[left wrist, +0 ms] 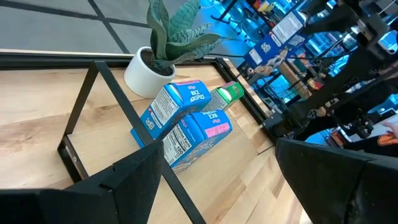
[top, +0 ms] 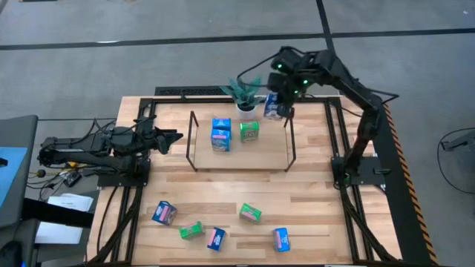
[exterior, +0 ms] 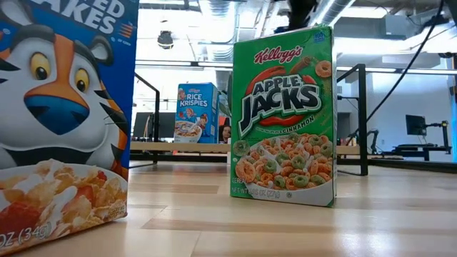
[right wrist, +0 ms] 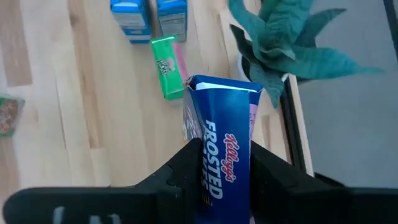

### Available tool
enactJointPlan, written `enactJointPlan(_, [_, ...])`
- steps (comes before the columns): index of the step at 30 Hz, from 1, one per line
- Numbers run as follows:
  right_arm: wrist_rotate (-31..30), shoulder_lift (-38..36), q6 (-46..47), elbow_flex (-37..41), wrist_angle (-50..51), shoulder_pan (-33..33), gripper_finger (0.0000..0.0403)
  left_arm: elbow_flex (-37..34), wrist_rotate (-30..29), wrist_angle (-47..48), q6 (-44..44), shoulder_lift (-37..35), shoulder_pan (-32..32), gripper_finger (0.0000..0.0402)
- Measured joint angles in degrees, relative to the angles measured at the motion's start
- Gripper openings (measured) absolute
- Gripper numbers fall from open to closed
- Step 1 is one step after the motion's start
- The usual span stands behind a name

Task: Stack cereal on shelf
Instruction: Put the top blue cereal box on the shelf

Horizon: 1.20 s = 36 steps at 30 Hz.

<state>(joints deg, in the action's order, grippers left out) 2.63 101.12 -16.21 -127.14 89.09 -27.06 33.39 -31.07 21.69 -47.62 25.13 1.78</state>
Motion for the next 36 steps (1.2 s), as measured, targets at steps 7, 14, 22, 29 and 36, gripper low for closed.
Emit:
enactJointPlan(7, [0.7, -7.3, 0.3, 16.2, -9.4, -0.4, 0.0133, 0.0, -0.6, 0.0, 1.5, 0.0, 0.0, 0.03])
enactJointPlan(14, [0.7, -15.4, -0.4, 37.1, -26.5, -0.4, 0.013, 0.0, -2.0, 0.0, 1.2, 0.0, 0.0, 0.03])
enactJointPlan(22, [0.7, -15.6, -3.3, 50.6, -35.3, -0.4, 0.0136, 0.0, -2.3, -0.1, -0.1, 0.0, 0.0, 0.03])
enactJointPlan(29, [0.5, -15.6, -5.3, 53.5, -39.9, -0.8, 0.0129, 0.0, -2.7, -0.1, -0.2, 0.0, 0.0, 0.03])
enactJointPlan(36, [0.7, -15.6, -8.2, 53.5, -40.1, -1.1, 0.0136, 0.0, -3.8, -0.1, -0.1, 0.0, 0.0, 0.03])
